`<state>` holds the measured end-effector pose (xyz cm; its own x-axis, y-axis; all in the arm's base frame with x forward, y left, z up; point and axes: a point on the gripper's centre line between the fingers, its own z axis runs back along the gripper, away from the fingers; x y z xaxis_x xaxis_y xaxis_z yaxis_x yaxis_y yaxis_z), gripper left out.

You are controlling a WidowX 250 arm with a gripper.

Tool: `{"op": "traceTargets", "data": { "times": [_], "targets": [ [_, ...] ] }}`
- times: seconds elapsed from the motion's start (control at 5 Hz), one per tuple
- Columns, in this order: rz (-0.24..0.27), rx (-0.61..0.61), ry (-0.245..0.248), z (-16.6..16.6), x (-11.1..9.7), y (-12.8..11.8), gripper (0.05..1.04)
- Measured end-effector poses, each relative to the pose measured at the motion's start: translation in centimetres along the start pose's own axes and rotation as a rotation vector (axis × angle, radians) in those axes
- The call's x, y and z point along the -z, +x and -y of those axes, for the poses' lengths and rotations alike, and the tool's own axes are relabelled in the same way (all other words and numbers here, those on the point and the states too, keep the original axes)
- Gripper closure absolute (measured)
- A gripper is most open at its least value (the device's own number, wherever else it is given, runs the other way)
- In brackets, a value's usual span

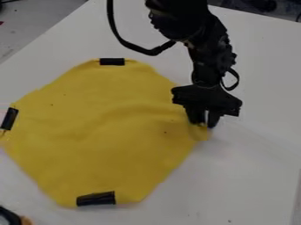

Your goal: Pinched left corner

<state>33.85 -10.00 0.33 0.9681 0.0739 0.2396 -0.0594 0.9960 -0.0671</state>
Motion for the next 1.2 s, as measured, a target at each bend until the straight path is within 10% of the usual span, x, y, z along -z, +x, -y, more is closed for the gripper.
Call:
{"op": "traceTargets", "data": {
  "times": [0.4, 0.8, 1.2],
  "targets": [
    [-0.078, 0.047, 0.034, 3.1, -0.8, -0.5, 0.078],
    [-0.204, 0.126, 0.034, 2.8, -2.9, 0.2, 0.084],
    [-0.139, 0.116, 0.011, 0.6, -4.0, 0.4, 0.084]
  ]
}}
